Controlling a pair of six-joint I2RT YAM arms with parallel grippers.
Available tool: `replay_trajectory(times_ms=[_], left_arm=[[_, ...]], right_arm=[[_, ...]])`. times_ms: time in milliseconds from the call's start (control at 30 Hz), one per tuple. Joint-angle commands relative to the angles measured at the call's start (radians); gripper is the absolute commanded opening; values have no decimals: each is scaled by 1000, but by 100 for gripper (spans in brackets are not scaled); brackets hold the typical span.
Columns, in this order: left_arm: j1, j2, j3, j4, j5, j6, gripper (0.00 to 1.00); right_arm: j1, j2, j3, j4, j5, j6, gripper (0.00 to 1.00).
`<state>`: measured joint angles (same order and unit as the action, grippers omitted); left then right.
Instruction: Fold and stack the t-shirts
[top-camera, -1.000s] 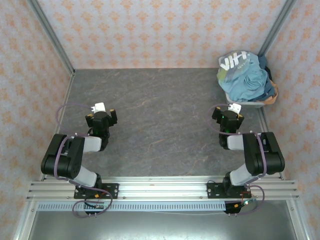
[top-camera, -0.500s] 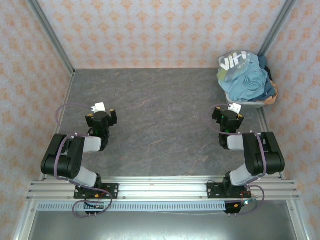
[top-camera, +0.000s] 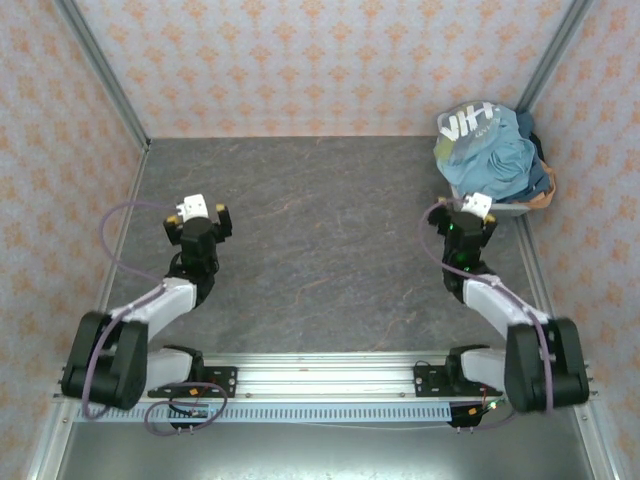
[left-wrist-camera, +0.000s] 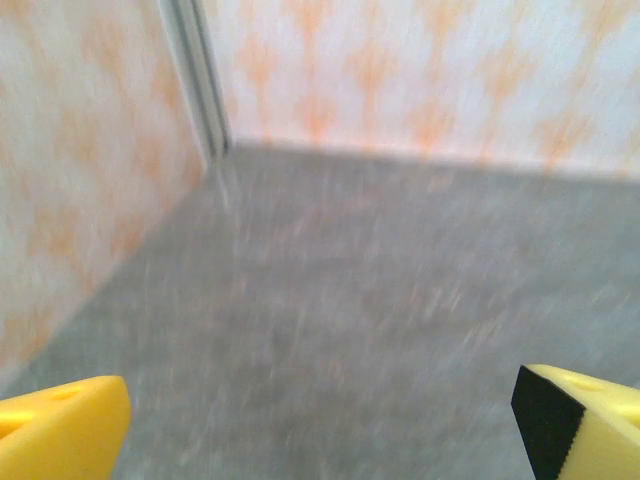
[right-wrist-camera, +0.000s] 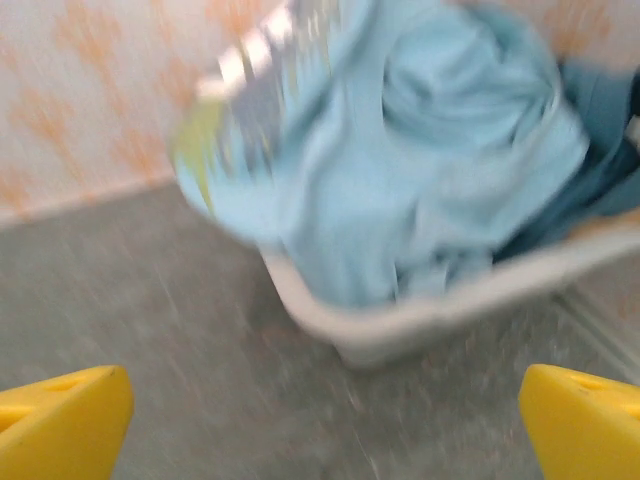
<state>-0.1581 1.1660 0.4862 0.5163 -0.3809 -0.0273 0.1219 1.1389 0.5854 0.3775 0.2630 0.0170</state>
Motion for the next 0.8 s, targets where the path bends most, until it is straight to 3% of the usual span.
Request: replay_trajectory(times_ms=[0,33,67,100,133,167,267,333,600,767], left_arm=[[-15,-75,229,-296,-218,-167,100],[-4,-60,375,-575,-268,-368,100],[25,-23,565,-950,-254,-582,100],[45,31,715,-1186,-266,-768,100],[73,75,777,-1210,-178,-776,100],[103,115,826,-1190,-23,-737,100],[101,146,849,-1037,213,-709,100],[94,159,864,-985,336,-716,100],[-18,241,989,-1027,621,-631,95],[-57,217,950,-1025,660,-643,91]], right_arm=[[-3,-34,405,-519,39,212,99],[-10,3,533,-689,53,288,99],[-14,50,641,-825,148,457,99],[-50,101,713,-862,68,485,99],[-80,137,759,-852,-48,471,99],[-94,192,829,-870,-78,473,99],[-106,360,1039,-983,-12,466,99],[-140,476,1185,-1063,-33,469,99],[-250,933,1650,-1236,-166,464,99],[-273,1186,1900,-1298,-235,440,98]])
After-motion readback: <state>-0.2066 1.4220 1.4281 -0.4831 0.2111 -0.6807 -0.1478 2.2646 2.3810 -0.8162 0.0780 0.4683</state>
